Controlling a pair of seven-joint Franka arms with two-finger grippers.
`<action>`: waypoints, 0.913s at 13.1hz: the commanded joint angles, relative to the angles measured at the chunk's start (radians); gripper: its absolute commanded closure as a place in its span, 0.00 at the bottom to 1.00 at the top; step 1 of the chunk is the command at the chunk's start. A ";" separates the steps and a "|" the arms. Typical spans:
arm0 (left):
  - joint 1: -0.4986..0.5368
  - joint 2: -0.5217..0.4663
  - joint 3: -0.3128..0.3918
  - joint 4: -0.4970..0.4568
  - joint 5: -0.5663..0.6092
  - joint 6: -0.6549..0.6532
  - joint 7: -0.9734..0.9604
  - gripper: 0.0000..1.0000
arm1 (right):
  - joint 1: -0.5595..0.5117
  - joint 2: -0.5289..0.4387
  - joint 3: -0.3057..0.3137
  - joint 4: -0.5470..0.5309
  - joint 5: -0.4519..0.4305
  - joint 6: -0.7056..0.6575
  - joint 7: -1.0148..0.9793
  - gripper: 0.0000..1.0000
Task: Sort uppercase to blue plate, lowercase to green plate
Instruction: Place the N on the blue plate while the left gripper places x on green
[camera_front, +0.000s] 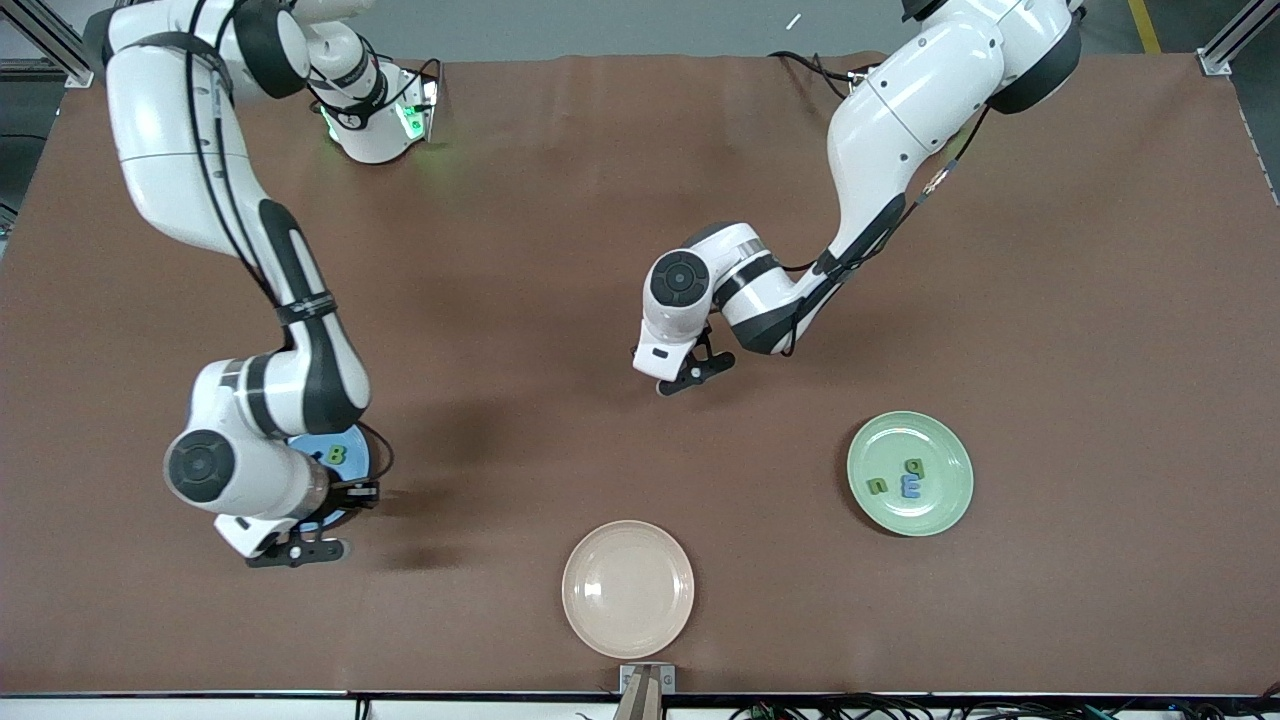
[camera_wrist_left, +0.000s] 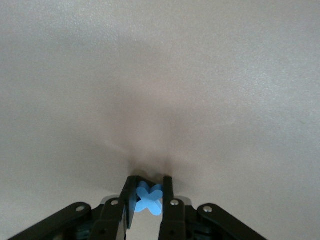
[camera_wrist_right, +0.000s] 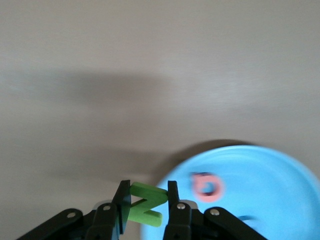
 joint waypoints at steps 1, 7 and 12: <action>0.016 -0.002 0.007 0.018 0.018 0.002 0.002 1.00 | -0.060 -0.010 0.021 -0.035 0.002 -0.005 -0.134 0.95; 0.147 -0.049 0.007 0.124 0.021 -0.012 0.063 1.00 | -0.090 0.002 0.024 -0.069 0.005 -0.002 -0.161 0.26; 0.343 -0.068 0.005 0.124 0.137 -0.045 0.242 1.00 | -0.087 -0.061 0.022 -0.035 0.011 -0.003 -0.158 0.00</action>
